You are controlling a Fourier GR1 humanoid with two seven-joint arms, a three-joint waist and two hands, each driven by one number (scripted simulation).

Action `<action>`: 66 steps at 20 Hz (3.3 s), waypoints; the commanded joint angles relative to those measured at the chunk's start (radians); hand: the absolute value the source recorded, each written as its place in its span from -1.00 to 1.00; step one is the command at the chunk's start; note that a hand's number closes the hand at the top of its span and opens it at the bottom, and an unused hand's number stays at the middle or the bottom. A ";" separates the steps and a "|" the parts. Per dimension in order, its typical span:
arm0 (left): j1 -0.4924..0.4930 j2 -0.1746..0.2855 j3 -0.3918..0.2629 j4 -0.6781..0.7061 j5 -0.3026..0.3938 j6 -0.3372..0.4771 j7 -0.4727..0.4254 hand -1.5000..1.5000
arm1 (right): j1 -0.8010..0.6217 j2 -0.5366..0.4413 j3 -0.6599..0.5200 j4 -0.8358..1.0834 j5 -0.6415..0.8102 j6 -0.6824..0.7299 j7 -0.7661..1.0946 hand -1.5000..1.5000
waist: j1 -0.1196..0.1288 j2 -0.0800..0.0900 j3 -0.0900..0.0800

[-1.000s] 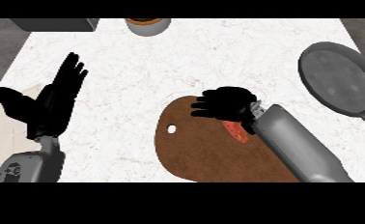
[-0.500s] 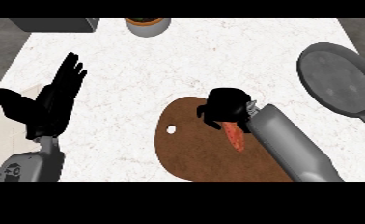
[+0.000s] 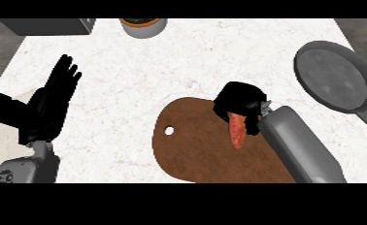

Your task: Pick the sweet potato from the cutting board and place it in the pan

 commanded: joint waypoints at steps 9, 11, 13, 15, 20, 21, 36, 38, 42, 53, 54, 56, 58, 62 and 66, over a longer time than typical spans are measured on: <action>0.044 0.007 0.031 0.007 -0.004 0.010 -0.016 0.00 | 0.170 0.013 -0.313 -0.431 0.008 -0.146 0.587 1.00 | -0.056 -0.017 0.000; 0.036 0.005 0.025 0.010 -0.001 0.002 -0.020 0.00 | 0.180 0.004 -0.318 -0.574 0.015 -0.124 0.622 1.00 | -0.049 -0.014 0.000; 0.030 0.010 0.037 0.029 0.009 -0.007 -0.023 0.00 | 0.213 -0.033 -0.359 -0.700 0.002 -0.108 0.634 1.00 | -0.041 -0.007 0.001; 0.033 0.029 0.057 0.036 0.026 -0.031 -0.032 0.00 | 0.246 -0.002 -0.327 -0.852 0.022 -0.019 0.722 1.00 | -0.020 -0.003 0.001; 0.029 -0.008 0.005 -0.038 -0.002 -0.011 0.006 0.00 | 0.231 -0.016 -0.443 -1.054 -0.071 0.206 0.813 1.00 | 0.011 0.006 0.003; -0.040 -0.040 -0.025 0.063 -0.041 0.004 -0.036 0.00 | 0.220 -0.006 -0.458 -0.988 -0.065 0.156 0.806 1.00 | 0.013 0.010 0.003; -0.106 -0.005 0.030 0.078 -0.004 -0.029 0.017 0.00 | 0.100 -0.224 -0.885 -0.378 -0.249 -0.191 0.495 1.00 | 0.025 0.015 0.004; -0.057 -0.033 0.016 0.095 -0.019 -0.023 -0.024 0.00 | 0.069 -0.308 -0.945 -0.270 -0.293 -0.187 0.428 1.00 | 0.027 0.014 0.004; -0.034 -0.001 0.021 0.021 -0.001 -0.060 0.000 0.00 | -0.024 -0.397 -0.951 0.040 -0.284 -0.301 0.284 1.00 | 0.044 0.016 0.004; -0.068 -0.043 -0.013 0.025 -0.039 -0.021 0.026 0.00 | -0.156 -0.373 -0.900 0.607 -0.219 -0.626 0.048 1.00 | 0.057 0.022 0.006; -0.031 -0.050 -0.016 0.043 -0.029 -0.055 -0.056 0.00 | -0.167 -0.407 -0.899 0.648 -0.190 -0.633 0.063 1.00 | 0.073 0.029 0.006; -0.088 -0.026 0.012 0.044 -0.021 -0.040 0.003 0.00 | -0.190 -0.426 -0.922 0.721 -0.208 -0.585 0.098 1.00 | 0.073 0.031 0.007; -0.105 -0.021 0.014 0.062 -0.015 -0.053 -0.001 0.00 | -0.185 -0.404 -0.951 0.760 -0.220 -0.598 0.187 -1.00 | 0.073 0.034 0.007; -0.090 -0.031 0.004 0.017 -0.011 -0.042 0.039 0.00 | -0.213 -0.458 -0.953 0.854 -0.233 -0.511 0.139 -1.00 | 0.070 0.028 0.007; -0.065 -0.063 -0.024 0.027 -0.049 -0.019 -0.005 0.00 | -0.212 -0.453 -0.997 0.883 -0.282 -0.531 0.056 -1.00 | 0.072 0.030 0.008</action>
